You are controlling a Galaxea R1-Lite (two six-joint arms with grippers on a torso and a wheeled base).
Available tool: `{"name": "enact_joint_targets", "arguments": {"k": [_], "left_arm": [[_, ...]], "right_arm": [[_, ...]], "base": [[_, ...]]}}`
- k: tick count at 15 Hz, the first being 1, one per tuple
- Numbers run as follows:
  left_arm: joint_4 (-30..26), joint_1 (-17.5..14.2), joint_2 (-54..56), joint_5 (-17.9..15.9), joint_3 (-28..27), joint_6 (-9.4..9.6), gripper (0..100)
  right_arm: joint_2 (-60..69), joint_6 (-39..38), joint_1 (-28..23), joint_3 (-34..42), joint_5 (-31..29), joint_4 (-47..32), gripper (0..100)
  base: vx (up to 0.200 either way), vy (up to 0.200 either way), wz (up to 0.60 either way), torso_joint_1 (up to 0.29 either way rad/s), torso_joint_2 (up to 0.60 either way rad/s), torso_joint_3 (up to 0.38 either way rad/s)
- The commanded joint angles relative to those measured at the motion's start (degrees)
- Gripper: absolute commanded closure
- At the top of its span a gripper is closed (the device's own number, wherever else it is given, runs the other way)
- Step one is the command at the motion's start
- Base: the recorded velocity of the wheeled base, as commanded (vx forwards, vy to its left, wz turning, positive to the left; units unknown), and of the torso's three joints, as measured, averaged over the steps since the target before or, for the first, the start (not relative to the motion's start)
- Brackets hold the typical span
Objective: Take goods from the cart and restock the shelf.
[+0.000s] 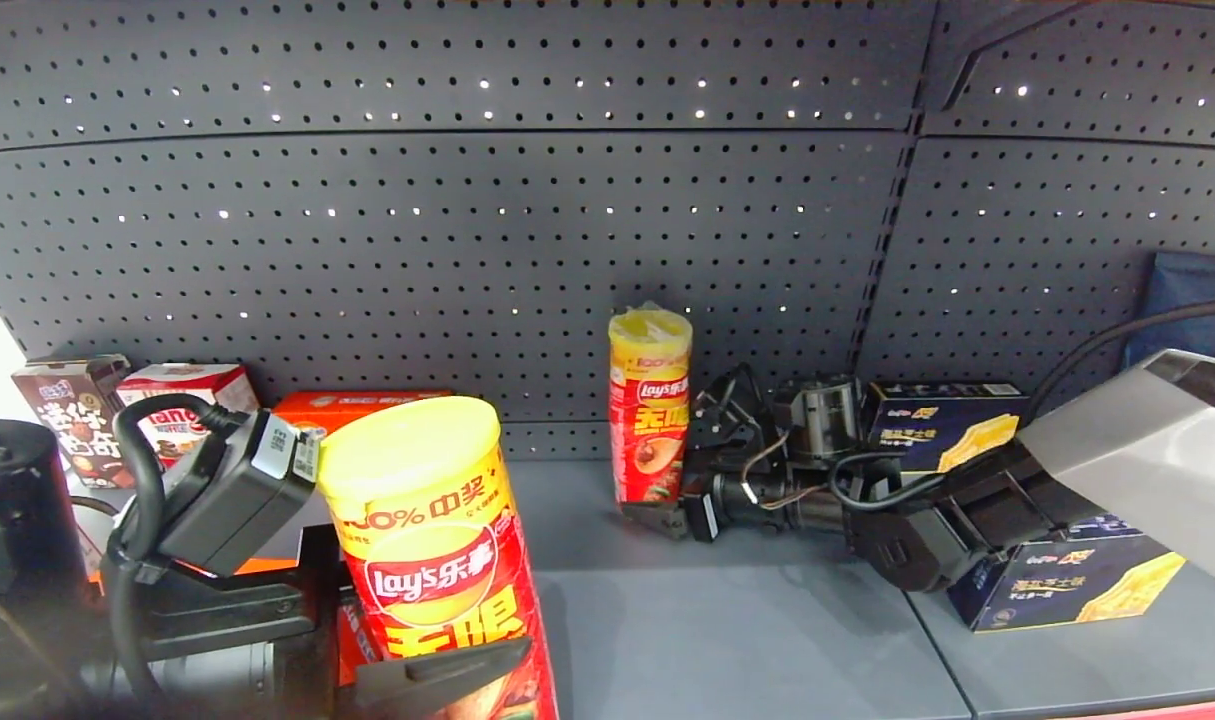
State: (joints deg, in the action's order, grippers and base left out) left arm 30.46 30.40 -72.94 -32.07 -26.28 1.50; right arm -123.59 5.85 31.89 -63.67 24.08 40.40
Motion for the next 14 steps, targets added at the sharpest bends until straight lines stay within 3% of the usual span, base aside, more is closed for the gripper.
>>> {"name": "enact_joint_targets", "arguments": {"k": [1,5,6,11,14], "left_arm": [[0.03,-0.34,-0.01,-0.01,0.09,-0.01,100],[0.03,-0.34,0.07,-0.01,0.09,-0.01,100],[0.03,-0.43,0.16,0.08,0.09,-0.01,100],[0.03,-0.43,0.25,0.08,0.18,-0.01,100],[0.03,-0.43,0.34,0.17,0.18,-0.01,100]], "right_arm": [[-1.39,-0.05,0.01,-1.02,0.01,0.03,0],[-3.59,-0.05,0.1,-3.65,0.01,0.21,0],[-4.38,-0.05,0.19,-3.74,0.01,2.14,100],[-4.03,-0.05,0.98,-3.3,-0.08,2.67,100],[-3.85,0.48,1.24,-0.05,-2.63,9.79,100]], "base": [[0.0,0.0,0.0,0.0,0.0,0.0],[0.0,0.0,0.0,0.0,0.0,0.0],[0.0,0.0,0.0,0.0,0.0,0.0],[0.0,0.0,0.0,0.0,0.0,0.0],[0.0,0.0,0.0,0.0,0.0,0.0]]}}
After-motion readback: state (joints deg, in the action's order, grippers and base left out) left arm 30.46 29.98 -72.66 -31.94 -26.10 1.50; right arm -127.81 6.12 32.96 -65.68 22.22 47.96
